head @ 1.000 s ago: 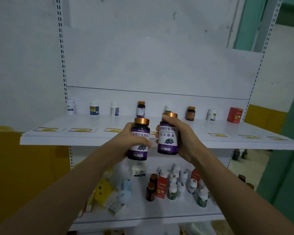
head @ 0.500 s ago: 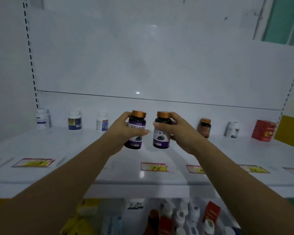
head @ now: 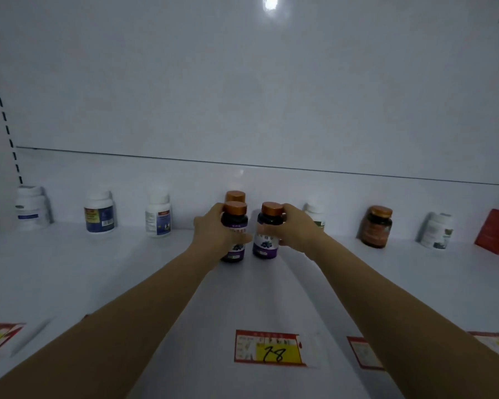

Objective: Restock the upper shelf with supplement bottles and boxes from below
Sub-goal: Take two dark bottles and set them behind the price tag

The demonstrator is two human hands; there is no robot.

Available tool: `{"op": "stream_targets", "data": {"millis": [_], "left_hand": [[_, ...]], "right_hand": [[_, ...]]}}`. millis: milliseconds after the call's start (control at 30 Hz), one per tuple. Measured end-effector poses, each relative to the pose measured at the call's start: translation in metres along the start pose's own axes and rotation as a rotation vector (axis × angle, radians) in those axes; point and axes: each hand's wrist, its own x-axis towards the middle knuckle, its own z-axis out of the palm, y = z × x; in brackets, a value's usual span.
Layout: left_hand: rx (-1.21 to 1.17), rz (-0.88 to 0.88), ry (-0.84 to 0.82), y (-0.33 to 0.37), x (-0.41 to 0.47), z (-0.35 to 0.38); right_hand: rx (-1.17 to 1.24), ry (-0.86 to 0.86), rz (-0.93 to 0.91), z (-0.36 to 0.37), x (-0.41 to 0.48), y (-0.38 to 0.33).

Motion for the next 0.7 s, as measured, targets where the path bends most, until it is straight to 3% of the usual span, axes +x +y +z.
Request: {"op": "stream_targets", "data": {"millis": [100,267,400,700], "left_hand": [[0.070,-0.063,0.013,-0.002,0.006,0.003],[0.205,-0.167,-0.050,0.005,0.015,-0.001],[0.229,-0.107,-0.192,-0.002,0.023,-0.002],[0.362,0.025,-0.178,-0.008,0.035,0.002]], "right_hand": [[-0.171,-0.016,-0.010,0.007,0.017,-0.001],[-0.243,0.031,0.045,0.018,0.031,0.005],[-0.236,0.091,0.048,0.024,0.041,0.003],[-0.280,0.129,-0.026,0.031,0.053,0.000]]}}
